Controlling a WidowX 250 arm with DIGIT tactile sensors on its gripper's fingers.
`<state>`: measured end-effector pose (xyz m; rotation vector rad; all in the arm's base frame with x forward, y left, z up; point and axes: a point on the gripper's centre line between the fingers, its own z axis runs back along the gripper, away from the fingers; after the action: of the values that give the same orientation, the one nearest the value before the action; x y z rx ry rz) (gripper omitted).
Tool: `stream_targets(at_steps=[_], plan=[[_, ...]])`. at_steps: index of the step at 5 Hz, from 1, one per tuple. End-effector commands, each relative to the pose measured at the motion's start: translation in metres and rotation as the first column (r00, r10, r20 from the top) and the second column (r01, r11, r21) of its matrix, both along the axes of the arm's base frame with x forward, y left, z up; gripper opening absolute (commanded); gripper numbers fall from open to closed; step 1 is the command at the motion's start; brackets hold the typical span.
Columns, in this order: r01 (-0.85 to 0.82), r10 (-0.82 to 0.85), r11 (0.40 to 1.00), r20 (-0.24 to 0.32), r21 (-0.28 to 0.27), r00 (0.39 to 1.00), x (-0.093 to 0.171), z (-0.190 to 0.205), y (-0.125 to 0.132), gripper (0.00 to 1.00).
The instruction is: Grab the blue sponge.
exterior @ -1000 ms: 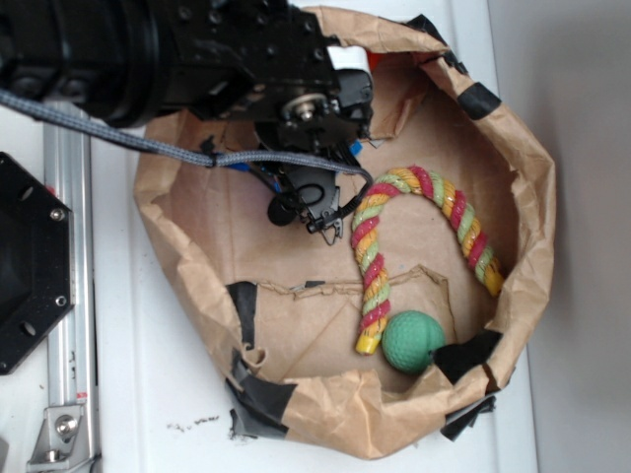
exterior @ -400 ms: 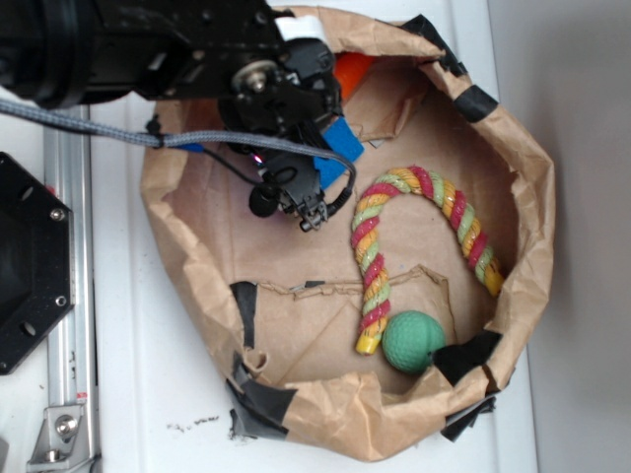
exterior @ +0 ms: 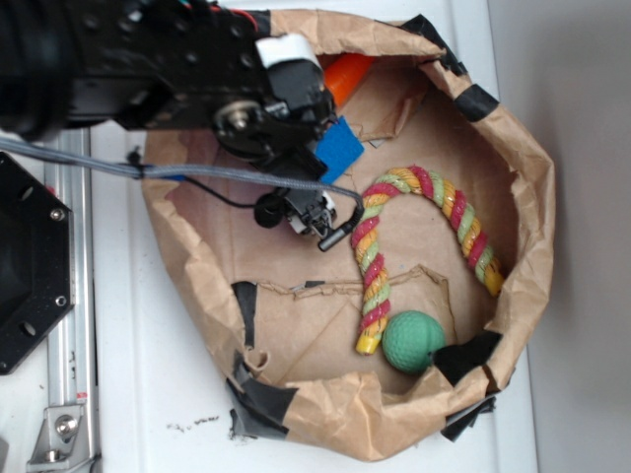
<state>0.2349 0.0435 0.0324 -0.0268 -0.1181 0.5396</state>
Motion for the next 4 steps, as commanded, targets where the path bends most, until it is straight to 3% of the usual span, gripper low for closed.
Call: stream_targets(at_steps=[1, 2, 3, 4], plan=[[0.099, -0.097, 0.995, 0.069, -0.021, 0.993, 0.023, -0.011, -0.012, 1.00], [0.276, -0.275, 0.961, 0.081, -0.003, 0.958, 0.031, -0.009, -0.007, 1.00], [0.300, -0.294, 0.953, 0.127, -0.030, 0.947, 0.034, 0.002, -0.005, 0.00], [0.393, -0.386, 0.919, 0.156, -0.019, 0.909, 0.037, 0.027, -0.009, 0.00]])
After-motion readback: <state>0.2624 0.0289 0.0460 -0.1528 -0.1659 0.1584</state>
